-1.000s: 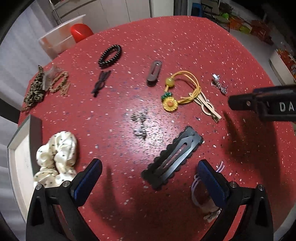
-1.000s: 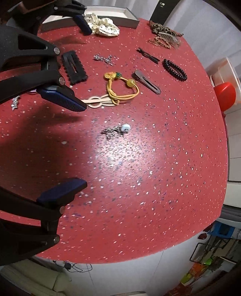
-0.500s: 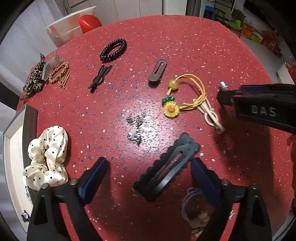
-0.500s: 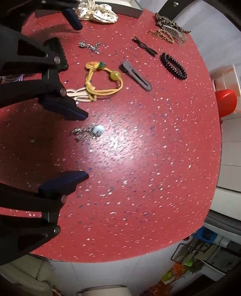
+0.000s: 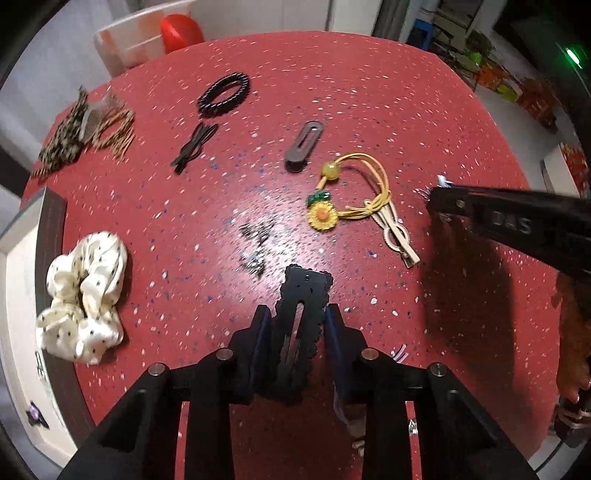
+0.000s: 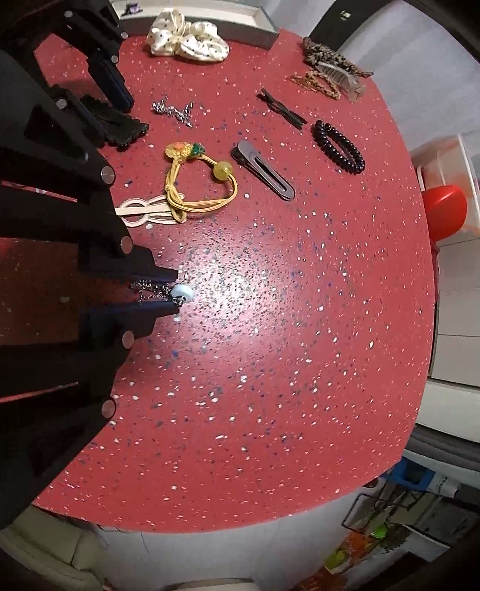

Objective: Organize jewelry
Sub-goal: 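Grasp the black scalloped hair clip with the left tool while the right tool grasps the silver bead charm, then carry the hair clip with the left tool while the right tool carries the charm to the tray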

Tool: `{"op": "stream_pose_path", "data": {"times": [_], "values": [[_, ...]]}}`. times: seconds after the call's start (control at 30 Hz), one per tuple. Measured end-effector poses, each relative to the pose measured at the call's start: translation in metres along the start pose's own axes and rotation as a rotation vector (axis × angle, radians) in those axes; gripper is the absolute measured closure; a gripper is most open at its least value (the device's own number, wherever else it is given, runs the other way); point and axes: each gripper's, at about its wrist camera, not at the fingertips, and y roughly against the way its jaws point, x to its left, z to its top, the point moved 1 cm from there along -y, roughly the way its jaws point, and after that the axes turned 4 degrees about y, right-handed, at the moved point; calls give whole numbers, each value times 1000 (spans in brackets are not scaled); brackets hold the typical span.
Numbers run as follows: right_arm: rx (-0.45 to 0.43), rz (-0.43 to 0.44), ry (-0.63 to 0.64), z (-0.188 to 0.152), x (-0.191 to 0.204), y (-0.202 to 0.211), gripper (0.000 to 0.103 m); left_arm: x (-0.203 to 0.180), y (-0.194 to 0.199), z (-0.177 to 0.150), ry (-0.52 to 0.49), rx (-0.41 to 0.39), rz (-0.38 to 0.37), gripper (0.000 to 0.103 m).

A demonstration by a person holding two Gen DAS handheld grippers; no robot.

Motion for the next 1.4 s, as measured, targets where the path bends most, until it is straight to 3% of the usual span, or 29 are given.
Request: {"op": "stream_pose_path", "data": {"times": [0.5,1.17,1.4], "values": [[16,160,-92,-42,-30,58,92,17,58,-26,72,-32,-3,71],[7,256,-59,-71,-25,113,92,33,122,-64,216,-73,62,71],[-17,258,-51,-73,-11,125,92,47,126,-74,216,-78,48,71]]}}
